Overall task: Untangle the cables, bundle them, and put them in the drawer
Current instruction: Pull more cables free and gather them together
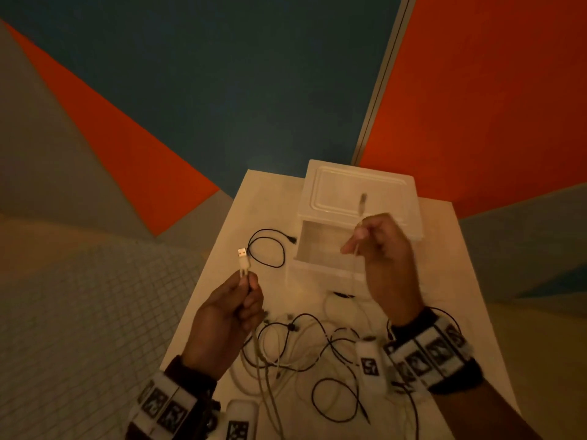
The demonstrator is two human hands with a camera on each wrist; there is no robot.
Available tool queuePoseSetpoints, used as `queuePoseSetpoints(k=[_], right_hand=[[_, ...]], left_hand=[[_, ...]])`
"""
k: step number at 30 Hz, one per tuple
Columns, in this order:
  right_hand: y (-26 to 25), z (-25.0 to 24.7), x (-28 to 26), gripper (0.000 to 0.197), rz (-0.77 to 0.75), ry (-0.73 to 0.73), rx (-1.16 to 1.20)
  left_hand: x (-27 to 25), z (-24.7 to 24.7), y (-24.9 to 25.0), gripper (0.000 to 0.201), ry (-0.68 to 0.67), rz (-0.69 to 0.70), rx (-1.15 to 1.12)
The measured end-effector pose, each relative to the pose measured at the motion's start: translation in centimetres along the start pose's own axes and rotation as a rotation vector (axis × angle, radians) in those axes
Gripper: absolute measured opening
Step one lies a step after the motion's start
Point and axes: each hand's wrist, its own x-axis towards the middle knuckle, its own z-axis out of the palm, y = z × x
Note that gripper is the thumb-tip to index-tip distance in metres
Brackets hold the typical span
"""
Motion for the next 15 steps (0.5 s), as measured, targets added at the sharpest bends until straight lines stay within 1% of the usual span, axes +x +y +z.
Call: queuePoseSetpoints(k=[2, 4, 6, 8, 9, 11, 15], right_hand=[[-3.2, -1.5, -0.3, 0.012, -0.021, -0.010, 0.096], [-4.7, -1.3, -1.6, 0.012, 0.031, -0.094, 0.114], [-4.7, 0.3, -3.5, 0.012, 0.092, -0.179, 0.087], [-3.4, 2.5, -5.3, 0.013, 0.133, -0.221, 0.045], [-2.8, 3.5, -6.1, 0.013, 0.154, -0.222, 0.034], [-1.9, 4.9, -7.0, 0.013, 0.174, -0.192, 0.020], [-1.1, 5.8, -7.9, 0.011, 0.188, -0.124, 0.023]], left_hand=[[0.3, 0.7, -0.3, 0.016, -0.008, 0.032, 0.038], [0.7, 1.6, -0.7, 0.020, -0.002, 0.041, 0.094], [0.9, 2.6, -1.2, 0.022, 0.001, 0.038, 0.155], [1.0, 4.1, -1.7, 0.030, -0.021, 0.034, 0.185], [0.9, 4.7, -2.0, 0.034, -0.027, 0.031, 0.176], [0.8, 5.4, -2.5, 0.034, -0.017, 0.017, 0.146], [0.5, 5.3, -3.4, 0.034, 0.004, -0.003, 0.111]])
